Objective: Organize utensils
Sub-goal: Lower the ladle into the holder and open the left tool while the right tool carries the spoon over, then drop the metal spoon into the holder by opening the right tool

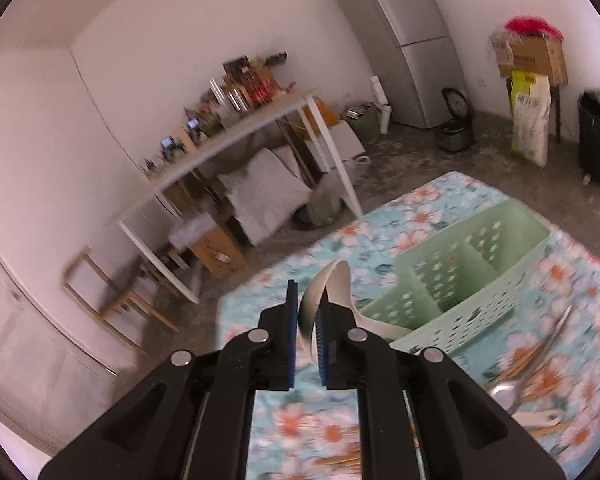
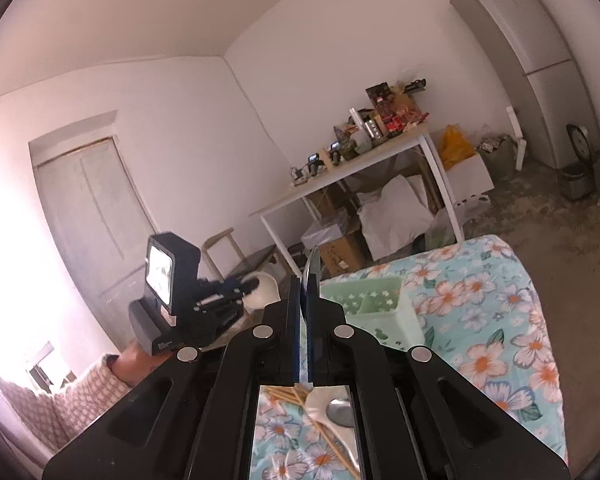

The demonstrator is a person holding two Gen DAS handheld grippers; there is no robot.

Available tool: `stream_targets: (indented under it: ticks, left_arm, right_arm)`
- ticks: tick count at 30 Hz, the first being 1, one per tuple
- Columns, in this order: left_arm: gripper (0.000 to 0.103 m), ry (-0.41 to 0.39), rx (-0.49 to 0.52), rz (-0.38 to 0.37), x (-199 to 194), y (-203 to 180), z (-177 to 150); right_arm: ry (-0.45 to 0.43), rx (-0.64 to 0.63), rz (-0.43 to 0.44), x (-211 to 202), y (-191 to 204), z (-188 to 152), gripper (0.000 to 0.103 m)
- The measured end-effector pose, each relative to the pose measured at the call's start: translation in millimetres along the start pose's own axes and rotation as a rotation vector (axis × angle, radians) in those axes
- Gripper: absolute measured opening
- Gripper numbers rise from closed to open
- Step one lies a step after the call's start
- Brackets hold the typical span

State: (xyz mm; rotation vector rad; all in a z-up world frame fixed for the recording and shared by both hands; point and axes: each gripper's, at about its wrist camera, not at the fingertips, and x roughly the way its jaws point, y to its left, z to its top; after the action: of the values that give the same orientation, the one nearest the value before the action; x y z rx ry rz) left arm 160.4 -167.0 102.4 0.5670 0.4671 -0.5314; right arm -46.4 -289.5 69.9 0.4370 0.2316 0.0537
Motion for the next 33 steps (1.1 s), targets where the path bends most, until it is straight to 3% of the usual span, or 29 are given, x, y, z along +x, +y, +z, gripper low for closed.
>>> stream_targets:
  ticks: [2, 4, 7, 15, 19, 26, 30, 33]
  left_arm:
    - [0.031, -0.01, -0.074, -0.069, 4.1, 4.5, -0.5]
    - [0.06, -0.042, -0.164, -0.116, 4.1, 12.2, -1.4]
    - [0.07, -0.079, -0.263, -0.159, -1.1, 26.7, -5.9]
    - [0.081, -0.115, -0.497, -0.271, -30.1, 69.3, -49.6]
    - [0.083, -0.066, -0.552, -0.284, -37.5, 72.1, -86.7]
    - [0.083, 0.01, -0.641, -0.241, -41.6, 70.4, -148.0]
    - [0.083, 0.002, -0.599, -0.111, -47.6, 67.4, -162.3]
    - [0.083, -0.008, -0.574, -0.097, -49.8, 62.3, -166.5]
  right_arm:
    - [-0.008, 0.003, -0.008, -2.2, -3.1, 3.5, 0.001]
    - [-0.016, 0.011, -0.007, -2.2, -6.2, 7.9, 0.001]
    - [-0.029, 0.018, 0.008, 0.2, -8.3, 15.0, 0.001]
    - [-0.067, -0.035, 0.044, 29.0, -0.6, 47.6, 0.001]
    - [-0.055, -0.07, 0.038, 54.2, 0.7, 55.1, 0.001]
    - [0.039, -0.147, -0.045, 112.9, -1.9, 46.3, 0.001]
    - [0.147, -0.252, -0.126, 142.8, 3.1, 23.2, 0.001]
    - [0.201, -0.305, -0.173, 149.1, 9.6, 4.9, 0.005]
